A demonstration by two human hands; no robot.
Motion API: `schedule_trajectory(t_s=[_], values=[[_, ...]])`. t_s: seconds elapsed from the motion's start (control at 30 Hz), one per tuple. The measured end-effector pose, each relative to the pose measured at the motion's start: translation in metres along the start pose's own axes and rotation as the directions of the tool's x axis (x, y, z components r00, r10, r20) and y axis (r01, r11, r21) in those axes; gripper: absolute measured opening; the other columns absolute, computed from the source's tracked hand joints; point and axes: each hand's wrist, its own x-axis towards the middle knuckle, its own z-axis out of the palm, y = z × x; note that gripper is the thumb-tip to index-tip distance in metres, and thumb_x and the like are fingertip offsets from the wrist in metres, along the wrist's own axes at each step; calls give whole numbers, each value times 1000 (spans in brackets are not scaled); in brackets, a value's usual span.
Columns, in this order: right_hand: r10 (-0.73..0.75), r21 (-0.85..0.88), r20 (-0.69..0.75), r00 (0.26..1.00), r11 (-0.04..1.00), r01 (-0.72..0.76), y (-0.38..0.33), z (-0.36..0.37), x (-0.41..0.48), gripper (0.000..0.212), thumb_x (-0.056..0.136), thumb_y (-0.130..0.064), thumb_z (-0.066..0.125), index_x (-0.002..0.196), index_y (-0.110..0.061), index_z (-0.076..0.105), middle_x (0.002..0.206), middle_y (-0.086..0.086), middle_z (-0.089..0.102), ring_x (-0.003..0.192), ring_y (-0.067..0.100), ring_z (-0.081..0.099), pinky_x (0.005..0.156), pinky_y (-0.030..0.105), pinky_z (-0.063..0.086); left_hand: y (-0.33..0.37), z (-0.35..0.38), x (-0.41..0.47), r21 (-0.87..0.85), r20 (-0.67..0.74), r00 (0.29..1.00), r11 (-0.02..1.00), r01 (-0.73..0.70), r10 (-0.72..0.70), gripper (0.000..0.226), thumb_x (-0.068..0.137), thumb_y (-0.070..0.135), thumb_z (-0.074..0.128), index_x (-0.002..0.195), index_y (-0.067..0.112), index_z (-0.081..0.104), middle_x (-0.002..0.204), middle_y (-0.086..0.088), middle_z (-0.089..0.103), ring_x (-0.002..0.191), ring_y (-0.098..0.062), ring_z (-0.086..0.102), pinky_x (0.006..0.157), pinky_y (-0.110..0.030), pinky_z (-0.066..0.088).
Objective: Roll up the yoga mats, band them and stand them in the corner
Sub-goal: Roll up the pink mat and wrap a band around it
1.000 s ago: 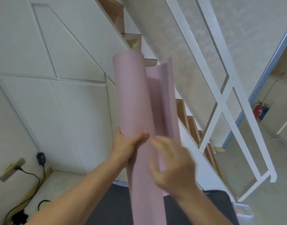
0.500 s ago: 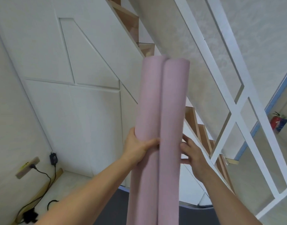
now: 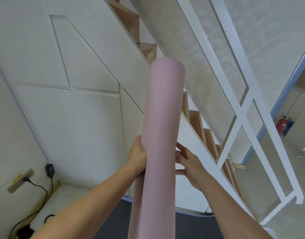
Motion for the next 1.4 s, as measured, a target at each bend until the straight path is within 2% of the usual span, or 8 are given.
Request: schedule_trajectory(t_s=[0.1,0.37,0.5,0.67,0.83,1.07,1.17,1.4], values=[[1,-23,-15,1000,1000,-1,7,1,-1,122,52,-83,76,153,-28,37,127,-6,65,118,17,63,98,42,55,5,3,-4,-59,82,997,998,0,5,34,92,41,53,109,13,61,98,-5,70,81,-19,62,84,-47,58],[-11,376,-24,1000,927,19,25,6,-1,117,32,-58,98,130,-5,61,117,18,71,104,35,70,79,43,59,34,-1,-33,-26,480,868,987,156,-125,31,105,7,46,74,8,52,68,-7,53,52,-8,55,45,-14,46],[7,471,-82,997,881,33,30,-5,-2,115,35,-54,97,131,-3,60,122,24,67,104,40,67,81,50,58,35,-10,-21,-388,458,882,867,312,-112,87,96,74,8,118,18,71,113,-8,73,109,-26,68,99,-44,51],[42,479,-151,988,877,36,36,-6,-2,110,40,-52,96,132,-5,59,123,24,66,111,45,64,92,60,54,18,-7,-17,-142,346,934,989,-46,93,69,85,37,73,147,21,47,132,5,61,115,-18,63,103,-45,50],[44,268,-361,932,962,58,23,12,-7,102,38,-54,89,127,-16,57,118,7,70,102,29,69,85,45,60,8,17,-37,371,52,924,852,-369,378,66,96,32,59,155,28,29,149,5,38,131,-14,46,106,-29,41],[-164,-278,-508,846,960,20,-1,51,-22,50,88,-38,70,129,-31,42,123,-4,61,94,17,62,86,37,58,3,45,-37,-69,-8,987,985,-160,160,114,46,71,88,136,41,23,129,13,47,116,-11,56,93,-42,56],[-267,-442,-467,843,896,39,-5,54,-28,72,72,-53,72,133,-39,38,126,-16,53,104,12,57,93,35,56,1,37,-28,-171,-17,990,975,-140,140,116,45,55,95,137,38,27,123,15,52,110,-10,60,87,-40,59],[-188,-55,-97,977,981,184,-18,1,-20,96,58,-48,87,142,-32,43,129,-11,62,111,8,65,88,30,58,-14,9,-10,-222,171,959,957,-185,225,103,50,41,98,135,28,41,125,3,61,110,-15,65,88,-40,59]])
